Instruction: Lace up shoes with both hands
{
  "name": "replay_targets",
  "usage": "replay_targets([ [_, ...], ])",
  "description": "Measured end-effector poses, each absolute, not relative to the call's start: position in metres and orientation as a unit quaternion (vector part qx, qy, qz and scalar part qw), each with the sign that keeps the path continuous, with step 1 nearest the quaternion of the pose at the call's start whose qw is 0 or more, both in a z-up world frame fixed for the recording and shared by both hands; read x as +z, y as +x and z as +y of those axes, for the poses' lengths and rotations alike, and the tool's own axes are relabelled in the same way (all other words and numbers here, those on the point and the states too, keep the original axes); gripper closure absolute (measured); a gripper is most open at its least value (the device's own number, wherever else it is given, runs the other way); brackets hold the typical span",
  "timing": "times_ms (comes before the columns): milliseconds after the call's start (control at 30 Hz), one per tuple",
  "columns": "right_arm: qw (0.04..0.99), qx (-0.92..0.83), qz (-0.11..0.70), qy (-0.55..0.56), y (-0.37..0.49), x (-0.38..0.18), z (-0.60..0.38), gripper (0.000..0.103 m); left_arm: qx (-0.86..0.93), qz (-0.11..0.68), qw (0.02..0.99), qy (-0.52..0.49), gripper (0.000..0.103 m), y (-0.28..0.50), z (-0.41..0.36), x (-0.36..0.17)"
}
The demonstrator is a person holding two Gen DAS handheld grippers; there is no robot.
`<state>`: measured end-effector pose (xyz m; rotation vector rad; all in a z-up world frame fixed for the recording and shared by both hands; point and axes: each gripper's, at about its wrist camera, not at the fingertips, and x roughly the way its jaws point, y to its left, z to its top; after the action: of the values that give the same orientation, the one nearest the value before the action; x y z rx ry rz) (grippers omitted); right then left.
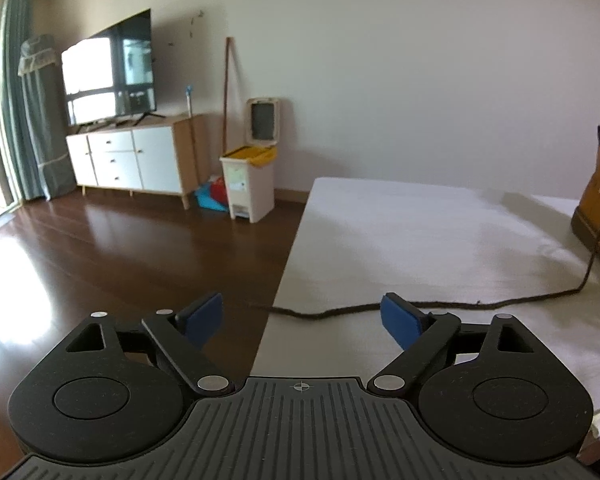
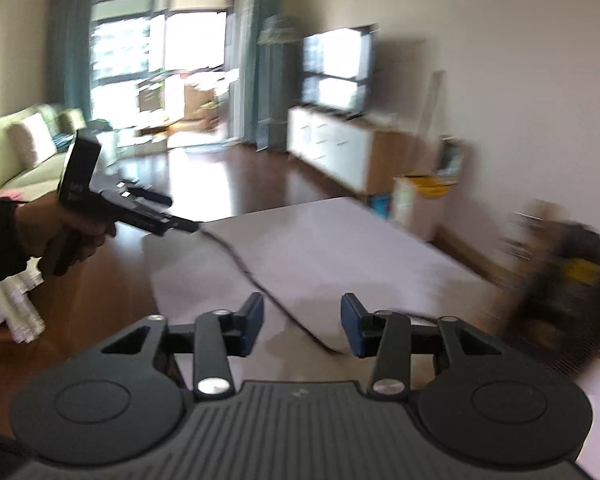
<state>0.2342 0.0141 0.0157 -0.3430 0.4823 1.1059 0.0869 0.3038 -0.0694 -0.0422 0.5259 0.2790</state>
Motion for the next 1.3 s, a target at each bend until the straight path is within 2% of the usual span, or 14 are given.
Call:
replay_targets([
  [267, 0.754, 0.564, 0.265, -0.208, 0.273, -0.006, 0.113, 0.070, 0.114, 0.251, 0.961, -0.028, 0.010, 0.070, 0.294, -0.061],
  [367, 0.737, 0.572, 0.277, -0.230, 0.278, -0.017, 0.139, 0.075, 0.108, 0.249, 0.962, -0.038, 0.010, 0.067, 0.294, -0.062],
  [467, 0.729, 0.570, 0.279, -0.258, 0.279, -0.027, 0.158, 0.079, 0.107, 0.246, 0.962, -0.046, 0.010, 0.067, 0.296, -0.065],
  [633, 0.723, 0.568, 0.279, -0.277, 0.274, -0.032, 0.168, 0.079, 0.104, 0.245, 0.962, -0.061, 0.010, 0.067, 0.299, -0.069],
  [733, 0.719, 0.569, 0.289, -0.274, 0.270, -0.034, 0.169, 0.083, 0.103, 0.245, 0.962, -0.072, 0.010, 0.065, 0.299, -0.068],
  [767, 0.718, 0.570, 0.294, -0.268, 0.268, -0.032, 0.166, 0.097, 0.101, 0.244, 0.961, -0.077, 0.010, 0.065, 0.298, -0.068],
  [800, 0.719, 0.569, 0.297, -0.266, 0.267, -0.031, 0.164, 0.100, 0.099, 0.245, 0.960, -0.086, 0.010, 0.064, 0.298, -0.067],
  [1100, 0.748, 0.525, 0.307, -0.266, 0.238, -0.011, 0.094, 0.101, 0.074, 0.267, 0.948, -0.156, 0.010, 0.081, 0.286, -0.076],
  [1300, 0.742, 0.507, 0.326, -0.293, 0.201, -0.013, 0.054, 0.100, 0.054, 0.274, 0.952, -0.127, 0.010, 0.096, 0.263, -0.077],
])
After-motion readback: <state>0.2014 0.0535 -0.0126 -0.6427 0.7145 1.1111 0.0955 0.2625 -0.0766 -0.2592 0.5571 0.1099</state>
